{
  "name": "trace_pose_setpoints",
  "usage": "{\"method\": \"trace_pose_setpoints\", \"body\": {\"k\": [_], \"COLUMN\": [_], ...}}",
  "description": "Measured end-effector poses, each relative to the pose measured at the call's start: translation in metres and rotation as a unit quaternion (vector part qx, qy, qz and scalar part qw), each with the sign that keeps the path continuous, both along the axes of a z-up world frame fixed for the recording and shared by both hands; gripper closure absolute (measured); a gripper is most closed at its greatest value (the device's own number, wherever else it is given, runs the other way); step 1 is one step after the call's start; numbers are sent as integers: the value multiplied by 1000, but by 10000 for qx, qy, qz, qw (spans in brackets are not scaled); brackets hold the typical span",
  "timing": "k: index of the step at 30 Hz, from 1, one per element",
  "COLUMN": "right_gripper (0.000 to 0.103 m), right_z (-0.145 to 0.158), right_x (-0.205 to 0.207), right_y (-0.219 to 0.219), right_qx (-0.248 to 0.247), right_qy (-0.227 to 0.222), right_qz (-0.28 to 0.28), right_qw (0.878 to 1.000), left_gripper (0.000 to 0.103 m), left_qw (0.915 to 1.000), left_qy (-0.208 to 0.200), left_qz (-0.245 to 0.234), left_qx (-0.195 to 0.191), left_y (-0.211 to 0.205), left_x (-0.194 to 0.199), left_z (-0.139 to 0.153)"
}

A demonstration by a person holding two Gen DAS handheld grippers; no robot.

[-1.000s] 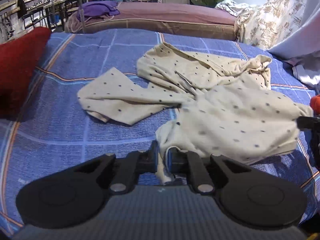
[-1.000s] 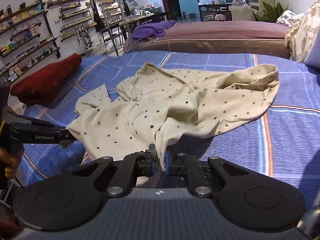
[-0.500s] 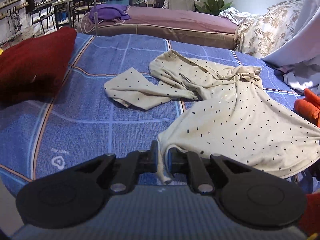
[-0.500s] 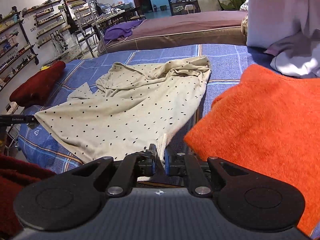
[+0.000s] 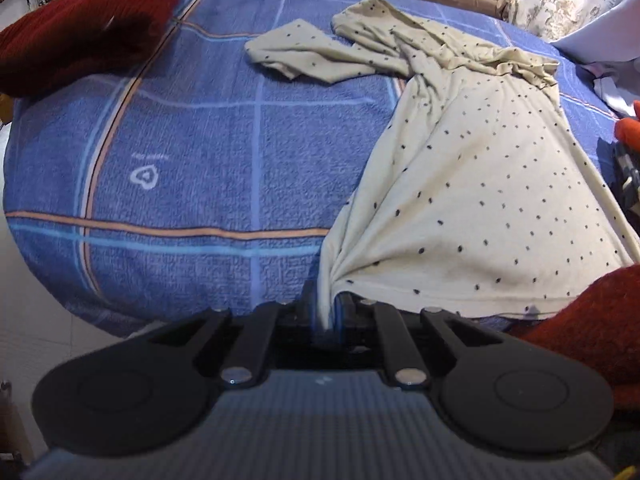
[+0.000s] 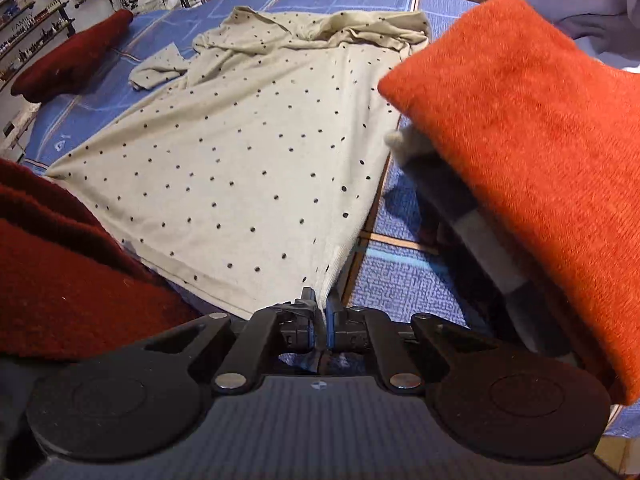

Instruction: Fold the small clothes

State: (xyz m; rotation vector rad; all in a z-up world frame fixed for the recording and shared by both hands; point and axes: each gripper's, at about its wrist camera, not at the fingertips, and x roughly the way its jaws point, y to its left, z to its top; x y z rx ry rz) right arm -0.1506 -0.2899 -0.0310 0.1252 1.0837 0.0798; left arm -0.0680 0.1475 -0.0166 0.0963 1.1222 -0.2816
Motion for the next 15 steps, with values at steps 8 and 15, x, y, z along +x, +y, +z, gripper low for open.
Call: {"method": "trace_pose_setpoints", "body": {"k": [8, 15], "right_gripper": [64, 38], "right_z": [14, 37], "right_x": [-5, 12], "right_y": [-11, 1], "right_qx": [-683, -332], "right_qy": [-298, -984], "right_qz": [-381, -139], "right_qw": [9965, 9945], "left_gripper": [40, 40], "left_qw": [9960, 9706], "left_qy": [-759, -2049], "left_qz": [433, -853], "left_qx": [171, 936], "left_y": [9, -71], "left_x": [28, 101], "left_z": [32, 38]}}
